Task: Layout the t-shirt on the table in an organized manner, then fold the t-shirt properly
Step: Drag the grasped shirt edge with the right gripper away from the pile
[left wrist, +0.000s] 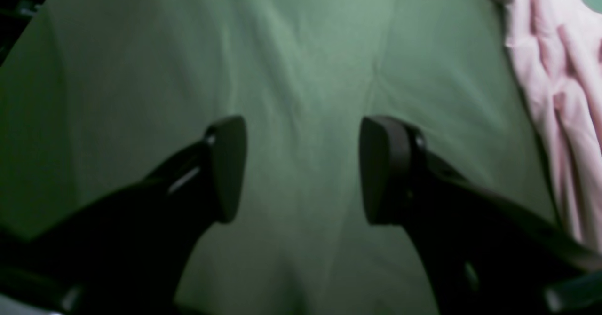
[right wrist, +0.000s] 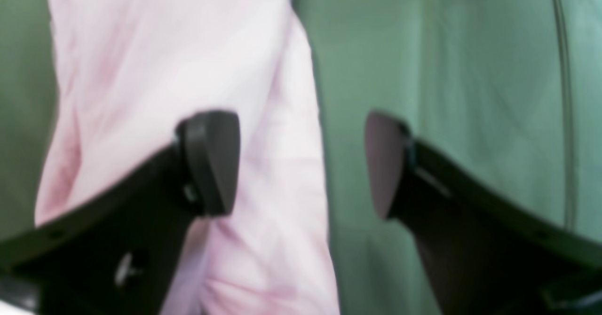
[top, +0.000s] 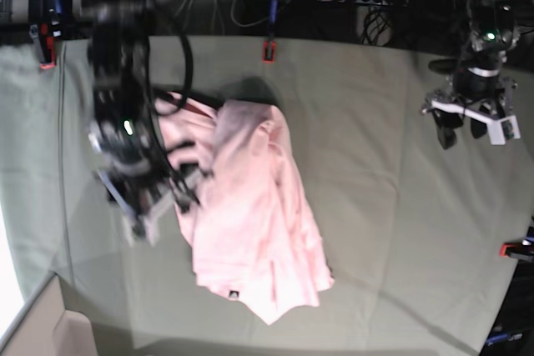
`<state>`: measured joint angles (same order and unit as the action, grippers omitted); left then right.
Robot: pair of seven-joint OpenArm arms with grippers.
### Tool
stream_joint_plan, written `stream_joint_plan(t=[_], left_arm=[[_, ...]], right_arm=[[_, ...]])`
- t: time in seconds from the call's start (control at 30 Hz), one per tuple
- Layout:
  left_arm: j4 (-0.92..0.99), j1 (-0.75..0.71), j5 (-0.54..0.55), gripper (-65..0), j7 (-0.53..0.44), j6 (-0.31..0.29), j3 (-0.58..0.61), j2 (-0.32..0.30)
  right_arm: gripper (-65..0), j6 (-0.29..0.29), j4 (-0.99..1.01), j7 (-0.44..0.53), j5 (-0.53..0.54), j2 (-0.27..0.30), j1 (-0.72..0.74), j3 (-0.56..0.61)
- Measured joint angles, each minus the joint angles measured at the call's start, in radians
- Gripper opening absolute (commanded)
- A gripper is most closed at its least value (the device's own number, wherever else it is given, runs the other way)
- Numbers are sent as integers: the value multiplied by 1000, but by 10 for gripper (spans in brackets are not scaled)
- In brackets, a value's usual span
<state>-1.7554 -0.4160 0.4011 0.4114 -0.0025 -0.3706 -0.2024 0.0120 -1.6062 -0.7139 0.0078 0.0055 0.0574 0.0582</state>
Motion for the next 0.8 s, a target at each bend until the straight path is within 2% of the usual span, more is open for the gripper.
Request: stream_joint_plan(t=[0.17, 0.27, 0.43, 0.67, 0.73, 0.8], left_arm=[[-23, -39, -4, -278, 0, -3, -2, 2], [-43, -60, -13, -278, 4, 1, -2, -3], [-70, -87, -8, -278, 4, -3, 0, 3], [-71, -88, -13, -279, 4, -1, -1, 10], [-71, -87, -7, -279, 3, -1, -1, 8], [-71, -85, -6, -279, 3, -1, -1, 9]], right_arm=[[-235, 3, 360, 5, 3, -34, 264, 40], [-235, 1, 593, 109, -1, -40, 393, 30], [-236, -1, 867, 249, 0, -31, 483, 32], [-244, -1, 900, 283, -2, -24, 455, 30], [-294, -1, 900, 288, -2, -24, 443, 30], [-385, -1, 900, 289, -2, -25, 430, 30]])
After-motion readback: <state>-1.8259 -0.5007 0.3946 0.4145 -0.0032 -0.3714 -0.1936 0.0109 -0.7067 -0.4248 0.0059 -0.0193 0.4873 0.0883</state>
